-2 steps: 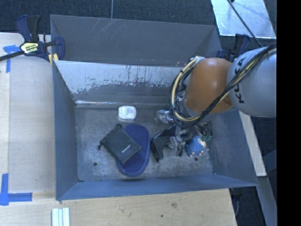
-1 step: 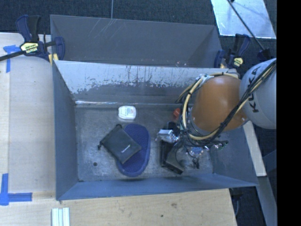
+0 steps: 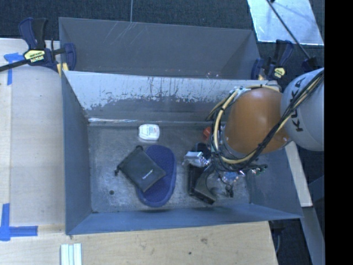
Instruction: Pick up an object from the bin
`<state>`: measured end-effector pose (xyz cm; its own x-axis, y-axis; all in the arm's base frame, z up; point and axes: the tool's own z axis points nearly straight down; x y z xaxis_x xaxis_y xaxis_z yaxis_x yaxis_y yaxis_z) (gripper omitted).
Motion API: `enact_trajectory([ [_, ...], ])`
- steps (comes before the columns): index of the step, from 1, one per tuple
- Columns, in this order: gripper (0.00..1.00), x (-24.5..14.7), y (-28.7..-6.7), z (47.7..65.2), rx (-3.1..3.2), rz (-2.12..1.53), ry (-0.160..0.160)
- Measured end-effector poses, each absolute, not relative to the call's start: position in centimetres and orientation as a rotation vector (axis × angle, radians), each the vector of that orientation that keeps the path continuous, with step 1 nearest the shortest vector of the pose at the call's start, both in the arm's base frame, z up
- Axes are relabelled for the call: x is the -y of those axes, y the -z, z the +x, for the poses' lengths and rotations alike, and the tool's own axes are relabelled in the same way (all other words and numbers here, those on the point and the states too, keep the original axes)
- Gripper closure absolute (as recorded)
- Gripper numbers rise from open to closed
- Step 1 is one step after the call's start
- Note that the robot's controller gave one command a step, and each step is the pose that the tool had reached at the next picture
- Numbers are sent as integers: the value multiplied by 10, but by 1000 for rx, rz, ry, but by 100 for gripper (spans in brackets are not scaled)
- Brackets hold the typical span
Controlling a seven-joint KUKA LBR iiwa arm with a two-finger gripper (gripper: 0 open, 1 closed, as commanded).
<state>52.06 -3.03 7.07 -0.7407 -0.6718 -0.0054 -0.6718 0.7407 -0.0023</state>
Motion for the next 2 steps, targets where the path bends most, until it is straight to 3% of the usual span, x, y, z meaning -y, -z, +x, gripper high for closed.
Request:
enact_trajectory([
  [2, 0, 30, -71, 522, -2926, -1122, 1],
])
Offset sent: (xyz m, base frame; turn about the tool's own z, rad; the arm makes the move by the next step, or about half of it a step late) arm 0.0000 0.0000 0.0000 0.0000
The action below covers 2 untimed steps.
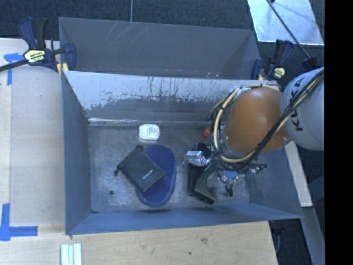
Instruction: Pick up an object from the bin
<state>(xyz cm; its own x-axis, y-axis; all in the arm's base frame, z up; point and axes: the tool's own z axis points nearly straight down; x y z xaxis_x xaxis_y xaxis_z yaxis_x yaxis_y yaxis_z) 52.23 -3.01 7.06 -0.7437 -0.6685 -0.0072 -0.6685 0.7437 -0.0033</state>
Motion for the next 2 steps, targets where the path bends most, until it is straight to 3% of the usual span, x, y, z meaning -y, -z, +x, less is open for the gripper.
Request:
enact_trajectory([
  [1, 100, 29, -71, 523, -2924, -1120, 0],
  [2, 100, 30, -110, 523, -2934, -1119, 1],
])
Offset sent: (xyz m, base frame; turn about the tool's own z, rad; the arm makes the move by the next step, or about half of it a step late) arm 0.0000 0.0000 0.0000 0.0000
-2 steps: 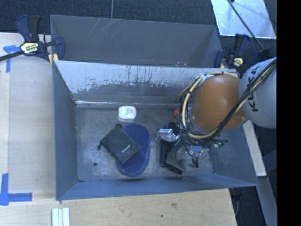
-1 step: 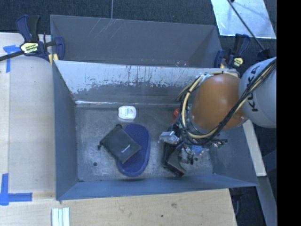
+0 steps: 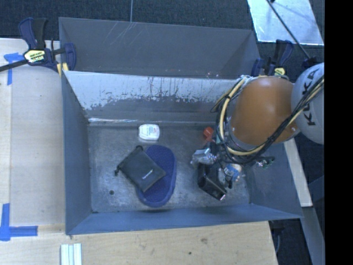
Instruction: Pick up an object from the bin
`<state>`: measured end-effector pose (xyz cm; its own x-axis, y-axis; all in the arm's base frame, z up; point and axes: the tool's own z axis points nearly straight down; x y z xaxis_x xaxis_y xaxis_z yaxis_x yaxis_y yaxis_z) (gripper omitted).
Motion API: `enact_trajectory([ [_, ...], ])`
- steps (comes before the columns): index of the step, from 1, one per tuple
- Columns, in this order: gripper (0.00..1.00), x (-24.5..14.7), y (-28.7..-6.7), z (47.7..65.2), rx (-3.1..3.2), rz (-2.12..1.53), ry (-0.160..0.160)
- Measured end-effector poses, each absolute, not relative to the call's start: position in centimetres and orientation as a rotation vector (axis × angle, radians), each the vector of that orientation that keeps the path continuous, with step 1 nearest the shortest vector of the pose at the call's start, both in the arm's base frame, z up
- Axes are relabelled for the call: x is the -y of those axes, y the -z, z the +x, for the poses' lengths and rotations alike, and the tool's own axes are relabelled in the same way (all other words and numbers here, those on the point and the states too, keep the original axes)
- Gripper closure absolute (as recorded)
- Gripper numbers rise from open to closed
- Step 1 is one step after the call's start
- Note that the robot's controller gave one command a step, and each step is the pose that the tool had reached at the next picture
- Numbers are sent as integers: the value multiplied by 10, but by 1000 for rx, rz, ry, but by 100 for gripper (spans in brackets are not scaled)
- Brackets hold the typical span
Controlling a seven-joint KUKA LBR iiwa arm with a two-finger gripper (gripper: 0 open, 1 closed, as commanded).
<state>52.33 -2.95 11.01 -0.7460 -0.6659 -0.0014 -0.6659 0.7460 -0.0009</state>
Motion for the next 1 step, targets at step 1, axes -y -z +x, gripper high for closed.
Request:
enact_trajectory([
  [1, 100, 30, -172, 524, -2934, -1114, 1],
])
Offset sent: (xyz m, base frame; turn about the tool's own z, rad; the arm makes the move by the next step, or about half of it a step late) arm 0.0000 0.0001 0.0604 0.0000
